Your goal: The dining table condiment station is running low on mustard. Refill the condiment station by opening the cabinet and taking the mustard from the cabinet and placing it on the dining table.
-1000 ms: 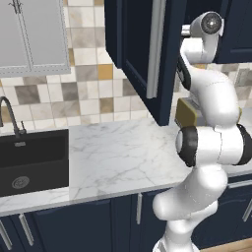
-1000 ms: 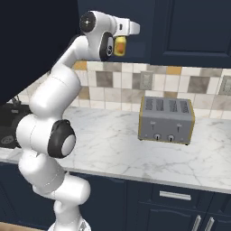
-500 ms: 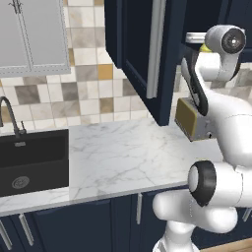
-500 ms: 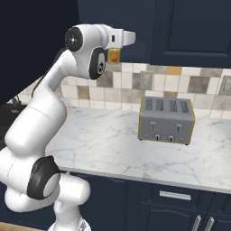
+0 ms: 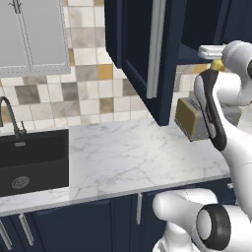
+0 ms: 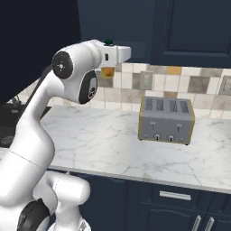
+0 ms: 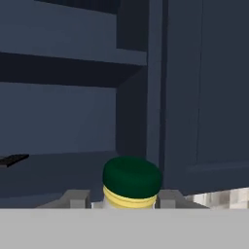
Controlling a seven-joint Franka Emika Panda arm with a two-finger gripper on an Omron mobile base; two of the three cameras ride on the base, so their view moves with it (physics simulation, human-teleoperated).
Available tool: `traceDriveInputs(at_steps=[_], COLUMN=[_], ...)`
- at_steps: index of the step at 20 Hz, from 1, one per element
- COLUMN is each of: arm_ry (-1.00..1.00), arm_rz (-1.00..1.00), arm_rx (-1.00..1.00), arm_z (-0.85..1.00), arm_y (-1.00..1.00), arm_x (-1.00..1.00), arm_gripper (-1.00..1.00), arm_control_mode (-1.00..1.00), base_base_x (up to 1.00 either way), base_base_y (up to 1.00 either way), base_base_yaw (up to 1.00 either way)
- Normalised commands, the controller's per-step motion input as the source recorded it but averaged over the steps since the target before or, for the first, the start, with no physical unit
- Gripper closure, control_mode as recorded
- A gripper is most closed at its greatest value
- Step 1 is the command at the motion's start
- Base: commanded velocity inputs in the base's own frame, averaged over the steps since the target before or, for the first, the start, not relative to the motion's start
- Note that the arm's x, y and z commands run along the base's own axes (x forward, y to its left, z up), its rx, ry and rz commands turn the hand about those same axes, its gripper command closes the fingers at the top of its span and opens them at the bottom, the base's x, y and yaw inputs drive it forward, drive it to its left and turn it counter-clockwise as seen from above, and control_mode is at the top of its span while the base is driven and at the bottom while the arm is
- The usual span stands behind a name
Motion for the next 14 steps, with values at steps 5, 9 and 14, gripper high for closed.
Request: traceDriveInputs(at_steps=[5, 9, 14], arm_ry=[0.15, 0.15, 0.04], arm_rz=[0.04, 0.06, 0.15], arm_rx=[0.0, 0.0, 0.0], arm_z=[0.24, 0.17, -0.08], arm_y=[-0.12, -0.22, -0.19], arm_x=[-0.27, -0.31, -0.57], arm_gripper=[1.0, 1.0, 1.0], arm_control_mode=[-1.0, -1.0, -1.0], base_base_x=[0.0, 0.0, 0.0], base_base_y=[0.0, 0.0, 0.0], base_base_yaw=[0.0, 0.0, 0.0])
